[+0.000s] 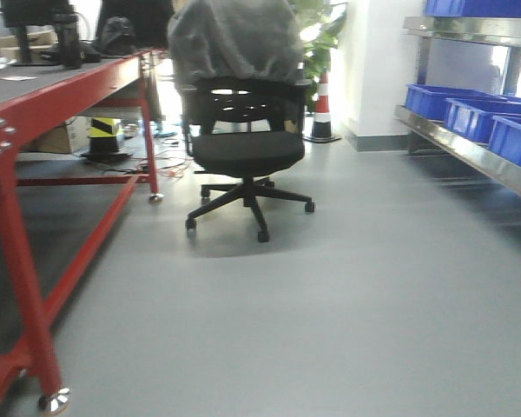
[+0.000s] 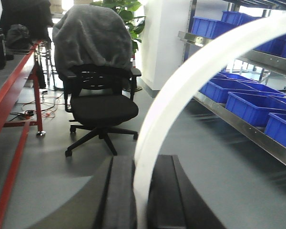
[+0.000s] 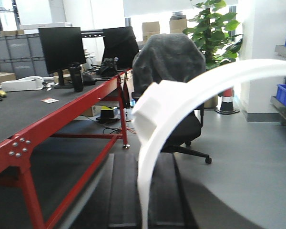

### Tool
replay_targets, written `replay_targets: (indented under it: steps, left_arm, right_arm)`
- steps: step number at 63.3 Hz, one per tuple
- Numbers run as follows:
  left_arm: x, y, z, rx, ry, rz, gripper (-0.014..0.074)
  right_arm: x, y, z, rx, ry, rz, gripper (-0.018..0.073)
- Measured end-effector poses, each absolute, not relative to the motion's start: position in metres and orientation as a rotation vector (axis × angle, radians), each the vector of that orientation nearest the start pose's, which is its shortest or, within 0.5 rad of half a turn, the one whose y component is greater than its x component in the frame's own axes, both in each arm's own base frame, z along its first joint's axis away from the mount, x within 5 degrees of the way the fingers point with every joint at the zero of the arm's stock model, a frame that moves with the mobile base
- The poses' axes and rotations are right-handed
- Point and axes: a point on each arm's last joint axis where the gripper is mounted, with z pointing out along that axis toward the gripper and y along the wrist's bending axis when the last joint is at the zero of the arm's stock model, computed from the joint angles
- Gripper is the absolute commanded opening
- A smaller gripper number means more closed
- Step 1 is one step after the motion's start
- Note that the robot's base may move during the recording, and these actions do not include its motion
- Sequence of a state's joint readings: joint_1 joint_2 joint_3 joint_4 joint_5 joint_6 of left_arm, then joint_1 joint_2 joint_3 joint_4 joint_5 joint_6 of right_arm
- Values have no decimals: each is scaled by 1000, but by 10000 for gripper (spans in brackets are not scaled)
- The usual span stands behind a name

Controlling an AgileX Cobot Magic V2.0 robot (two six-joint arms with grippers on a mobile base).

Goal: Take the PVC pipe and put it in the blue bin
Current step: 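Drive the base to the shelf of blue bins holding both pieces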

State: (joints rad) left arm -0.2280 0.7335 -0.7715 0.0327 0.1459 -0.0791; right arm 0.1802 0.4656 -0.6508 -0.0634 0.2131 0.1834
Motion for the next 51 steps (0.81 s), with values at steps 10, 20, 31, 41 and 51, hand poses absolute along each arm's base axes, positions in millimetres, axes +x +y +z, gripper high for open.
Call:
replay_targets:
  steps: [10, 20, 31, 41, 51]
  left_arm:
    - [149, -34, 392, 141, 1589, -210, -111]
    - [149, -34, 392, 141, 1589, -210, -111]
    - [149, -34, 392, 141, 1589, -210, -111]
    - [149, -34, 392, 141, 1589, -210, -111]
    - [149, -34, 392, 141, 1587, -210, -111]
  right_arm:
    - [90, 15, 378, -34, 1515, 232, -169]
    - [90, 15, 378, -34, 1514, 232, -169]
    - [90, 15, 378, -34, 1514, 232, -169]
    - [90, 15, 378, -34, 1514, 232, -169]
    - [90, 15, 378, -34, 1514, 232, -169]
